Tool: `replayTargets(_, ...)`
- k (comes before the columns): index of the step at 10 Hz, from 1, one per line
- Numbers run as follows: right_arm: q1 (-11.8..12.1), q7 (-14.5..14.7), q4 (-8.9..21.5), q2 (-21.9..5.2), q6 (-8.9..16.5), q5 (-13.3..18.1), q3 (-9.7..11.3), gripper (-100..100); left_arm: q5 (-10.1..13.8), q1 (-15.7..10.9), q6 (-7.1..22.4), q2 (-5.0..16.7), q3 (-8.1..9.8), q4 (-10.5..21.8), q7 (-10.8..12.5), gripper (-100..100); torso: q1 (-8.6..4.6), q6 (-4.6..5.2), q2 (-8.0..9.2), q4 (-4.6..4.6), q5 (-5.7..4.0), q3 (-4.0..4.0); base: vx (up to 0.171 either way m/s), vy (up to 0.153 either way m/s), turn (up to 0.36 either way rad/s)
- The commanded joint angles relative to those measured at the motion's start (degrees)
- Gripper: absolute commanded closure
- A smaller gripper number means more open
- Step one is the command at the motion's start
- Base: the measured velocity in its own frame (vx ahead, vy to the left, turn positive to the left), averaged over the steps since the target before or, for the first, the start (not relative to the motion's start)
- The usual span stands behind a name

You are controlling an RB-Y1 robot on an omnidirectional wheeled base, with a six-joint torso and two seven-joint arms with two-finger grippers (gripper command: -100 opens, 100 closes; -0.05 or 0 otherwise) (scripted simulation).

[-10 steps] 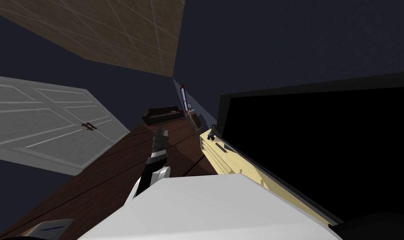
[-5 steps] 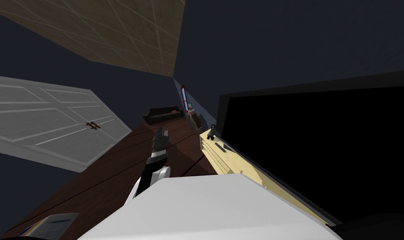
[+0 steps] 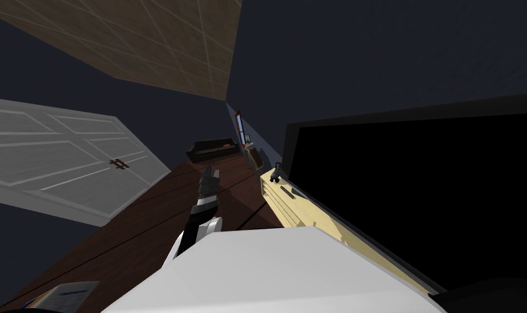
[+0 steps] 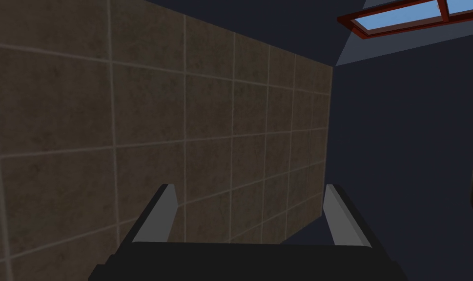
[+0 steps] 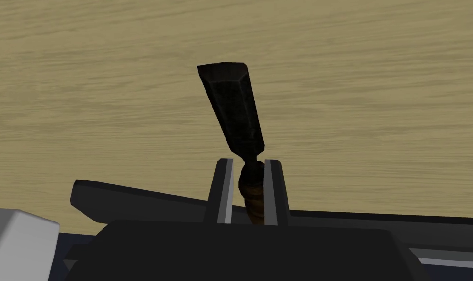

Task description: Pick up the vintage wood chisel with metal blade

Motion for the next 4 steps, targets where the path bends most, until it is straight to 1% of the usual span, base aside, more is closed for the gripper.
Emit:
replayTargets(1,1.0,-0.9,-1.5,-1.7,-0.2,-0.7,0.7,100,0.0,0.0,0.0,0.0,0.00,0.0,0.0,0,0.00,0.00,0.00,0.00,0.00,0.00,0.032,0.052,-0.065)
replayTargets(2,1.4,-1.4,-2.2,-2.6,-0.4,-1.0,1.2,100,0.0,0.0,0.0,0.0,0.00,0.0,0.0,0,0.11,-0.02,-0.02,0.00,0.01,-0.01,0.022,0.066,-0.024)
replayTargets(3,1.2,-1.0,-2.0,-2.1,-0.1,-0.8,0.8,100,0.0,0.0,0.0,0.0,-0.01,0.0,0.0,0,0.19,-0.06,-0.02,0.02,0.03,-0.01,0.009,0.030,-0.006)
replayTargets(4,1.3,-1.1,-2.2,-2.2,0.0,-0.9,0.9,0,0.0,0.0,0.0,0.0,0.00,0.0,0.0,0,0.08,-0.06,0.01,0.02,0.00,0.01,0.002,0.006,0.000)
